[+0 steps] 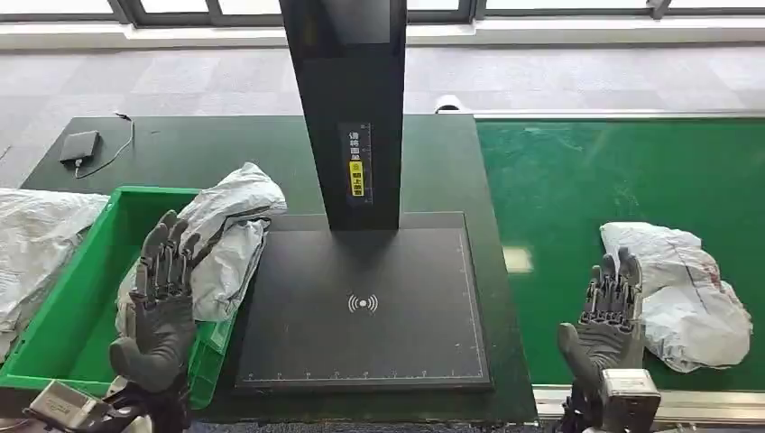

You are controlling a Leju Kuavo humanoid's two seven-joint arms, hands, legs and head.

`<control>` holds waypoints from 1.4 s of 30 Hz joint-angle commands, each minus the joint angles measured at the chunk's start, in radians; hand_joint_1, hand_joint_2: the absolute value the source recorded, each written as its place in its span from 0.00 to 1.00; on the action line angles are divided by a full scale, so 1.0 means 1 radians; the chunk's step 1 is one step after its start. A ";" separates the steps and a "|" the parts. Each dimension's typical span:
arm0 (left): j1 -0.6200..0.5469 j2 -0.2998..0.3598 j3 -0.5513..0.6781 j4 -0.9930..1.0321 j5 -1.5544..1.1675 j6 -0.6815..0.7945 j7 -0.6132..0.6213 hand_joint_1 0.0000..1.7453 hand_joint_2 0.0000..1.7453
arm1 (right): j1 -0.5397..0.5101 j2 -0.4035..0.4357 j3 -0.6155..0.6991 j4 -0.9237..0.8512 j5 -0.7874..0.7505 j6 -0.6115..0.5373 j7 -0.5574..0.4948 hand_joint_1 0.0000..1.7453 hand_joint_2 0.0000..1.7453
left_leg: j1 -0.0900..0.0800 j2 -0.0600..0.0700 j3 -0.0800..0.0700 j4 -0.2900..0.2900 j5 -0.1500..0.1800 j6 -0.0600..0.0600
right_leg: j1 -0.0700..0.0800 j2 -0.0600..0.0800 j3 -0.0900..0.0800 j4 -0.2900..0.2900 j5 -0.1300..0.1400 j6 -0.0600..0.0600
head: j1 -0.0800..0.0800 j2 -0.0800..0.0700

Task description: Moved the parcel from conveyor to table for the left to box.

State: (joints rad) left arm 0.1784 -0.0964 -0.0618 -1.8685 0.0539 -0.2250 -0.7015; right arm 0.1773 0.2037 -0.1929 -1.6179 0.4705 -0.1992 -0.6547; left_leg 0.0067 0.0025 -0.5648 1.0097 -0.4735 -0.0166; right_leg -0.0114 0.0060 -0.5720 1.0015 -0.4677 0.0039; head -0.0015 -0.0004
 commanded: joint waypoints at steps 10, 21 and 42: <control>0.164 -0.172 0.102 -0.119 -0.012 -0.170 0.003 0.00 0.00 | -0.078 -0.121 -0.344 0.360 0.350 -0.147 0.150 0.00 1.00 | 0.000 -0.002 0.002 -0.001 -0.001 0.003 | -0.002 -0.003 0.004 -0.003 0.000 0.001 | 0.000 0.000; 0.140 -0.152 0.112 -0.003 -0.025 -0.066 0.003 0.00 0.00 | -0.126 -0.273 -0.545 0.581 0.630 -0.193 0.269 0.00 1.00 | 0.000 -0.007 0.004 -0.005 0.000 0.004 | -0.002 -0.008 0.008 -0.007 0.000 0.002 | 0.000 0.000; 0.065 -0.148 0.129 0.078 -0.019 -0.032 0.003 0.00 0.00 | -0.246 -0.429 -0.563 0.814 0.682 -0.210 0.302 0.00 1.00 | -0.003 -0.003 0.002 -0.001 -0.002 0.006 | -0.006 -0.003 0.004 -0.003 0.000 0.004 | 0.000 0.000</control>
State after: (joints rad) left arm 0.2990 -0.2628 0.0290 -1.8772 0.0309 -0.2697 -0.7008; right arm 0.0370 -0.1583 -0.7282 -1.0063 1.1437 -0.3952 -0.3693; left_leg 0.0030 -0.0021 -0.5640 1.0100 -0.4758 -0.0107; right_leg -0.0178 0.0019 -0.5695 1.0008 -0.4685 0.0088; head -0.0015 -0.0004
